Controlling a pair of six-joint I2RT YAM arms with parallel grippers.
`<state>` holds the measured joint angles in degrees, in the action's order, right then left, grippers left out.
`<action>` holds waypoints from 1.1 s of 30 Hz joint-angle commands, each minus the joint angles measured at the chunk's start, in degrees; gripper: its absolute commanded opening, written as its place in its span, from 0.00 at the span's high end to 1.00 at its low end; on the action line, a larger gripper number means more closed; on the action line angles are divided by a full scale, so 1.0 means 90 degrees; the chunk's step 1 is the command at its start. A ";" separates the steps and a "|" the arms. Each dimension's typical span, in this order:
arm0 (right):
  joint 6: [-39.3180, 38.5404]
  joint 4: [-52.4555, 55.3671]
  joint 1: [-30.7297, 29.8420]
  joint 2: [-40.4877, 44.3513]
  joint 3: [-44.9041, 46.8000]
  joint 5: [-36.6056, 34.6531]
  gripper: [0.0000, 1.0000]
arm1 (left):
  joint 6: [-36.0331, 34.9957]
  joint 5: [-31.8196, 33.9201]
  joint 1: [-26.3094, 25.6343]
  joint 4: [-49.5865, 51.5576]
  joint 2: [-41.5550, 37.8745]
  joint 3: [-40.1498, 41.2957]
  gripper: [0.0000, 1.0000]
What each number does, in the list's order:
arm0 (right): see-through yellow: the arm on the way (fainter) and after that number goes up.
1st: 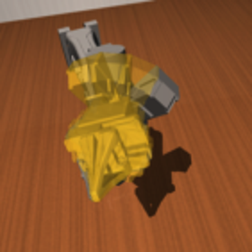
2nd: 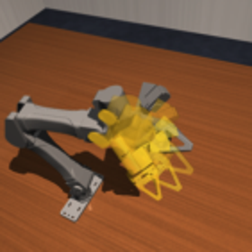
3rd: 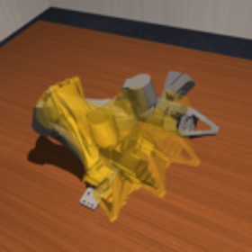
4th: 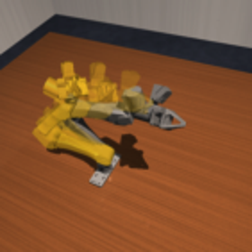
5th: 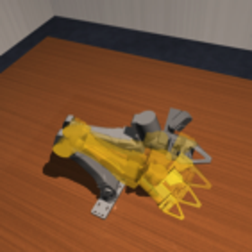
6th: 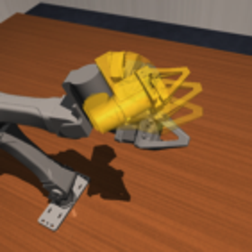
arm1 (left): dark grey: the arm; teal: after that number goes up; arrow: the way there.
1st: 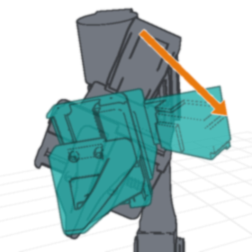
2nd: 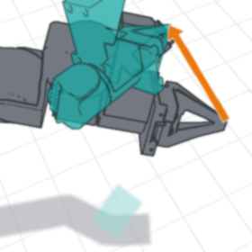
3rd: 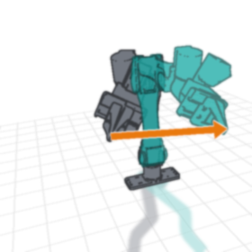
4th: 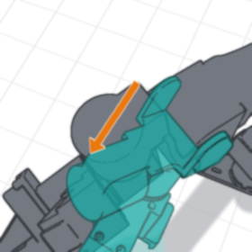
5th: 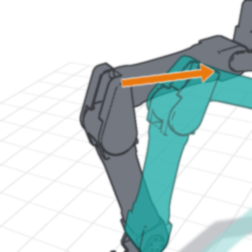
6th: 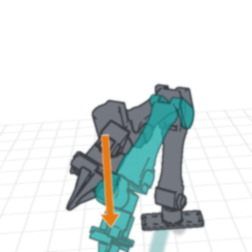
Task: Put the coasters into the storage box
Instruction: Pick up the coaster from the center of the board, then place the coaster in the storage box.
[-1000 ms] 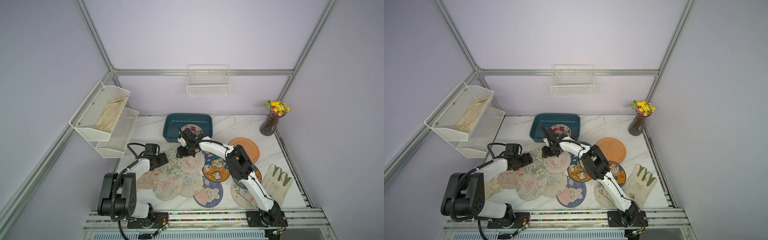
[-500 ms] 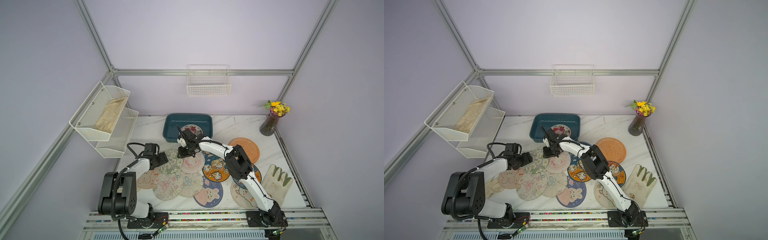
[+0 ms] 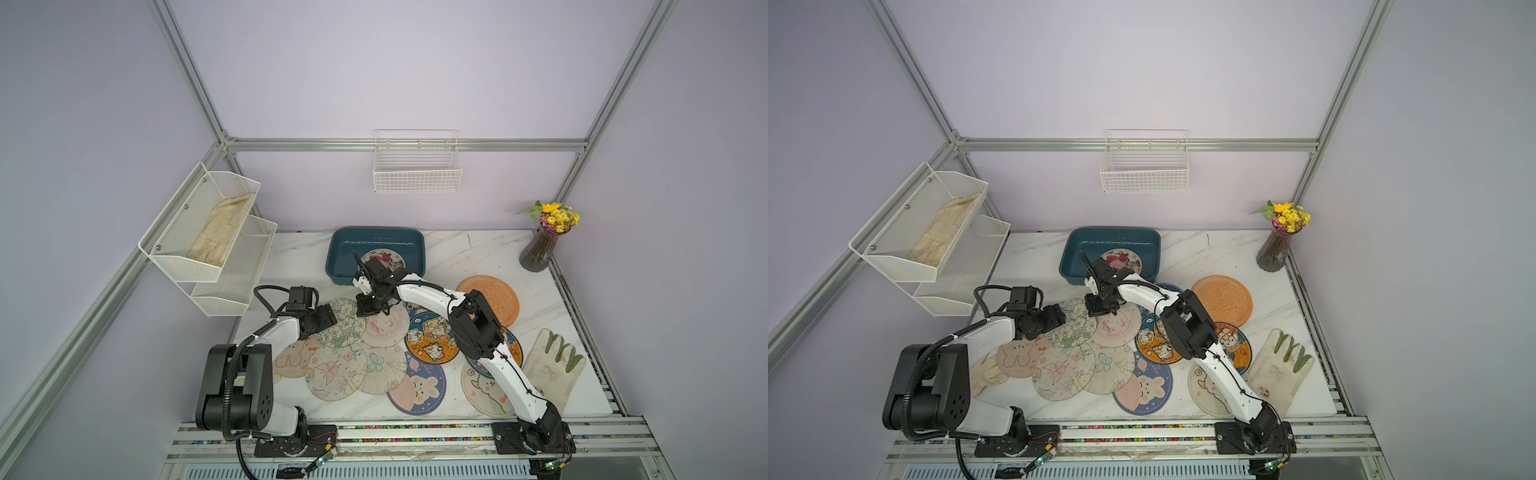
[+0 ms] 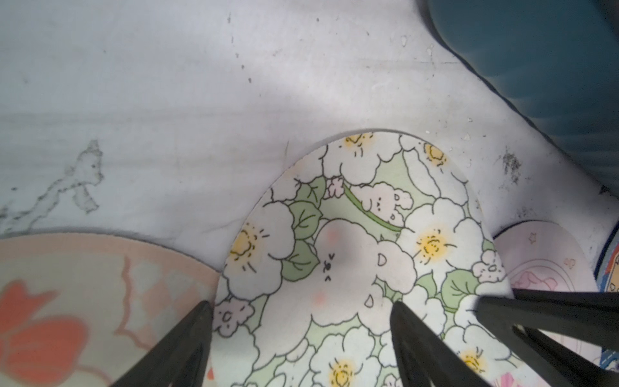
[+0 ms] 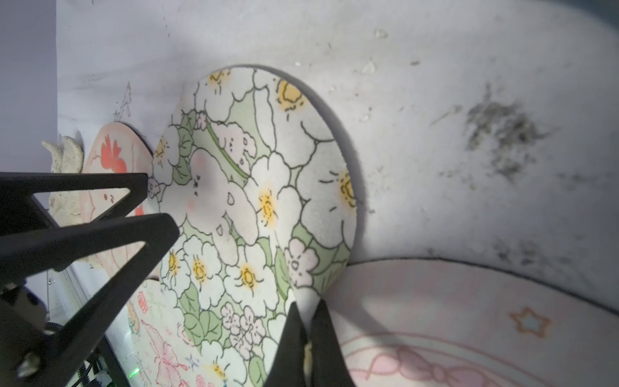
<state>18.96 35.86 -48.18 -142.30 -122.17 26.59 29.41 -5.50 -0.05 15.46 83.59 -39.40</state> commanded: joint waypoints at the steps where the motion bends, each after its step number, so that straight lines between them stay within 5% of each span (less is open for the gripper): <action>1: -0.0022 0.0094 -0.0001 0.0388 -0.0246 0.0231 1.00 | 0.0050 -0.0428 0.0004 0.0458 -0.0152 -0.0083 0.14; 11: -0.0015 0.0099 0.0385 0.0973 -0.0797 0.0908 1.00 | 0.0053 -0.0588 -0.0001 0.0806 -0.0728 -0.0628 0.03; 25: 0.0427 -0.0201 0.1300 0.0211 -0.2736 0.1278 1.00 | 0.0050 -0.1045 0.0002 0.0743 -0.0738 -0.0926 0.00; 33: 0.1120 -0.1372 0.1626 -0.0279 -0.2797 0.1067 1.00 | 0.0101 -0.1257 0.0003 0.0576 -0.0685 -0.0816 0.00</action>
<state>26.00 28.40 -33.80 -142.08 -146.21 36.80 29.54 -14.87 -0.08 22.70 78.28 -43.05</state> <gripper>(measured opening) 0.058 0.998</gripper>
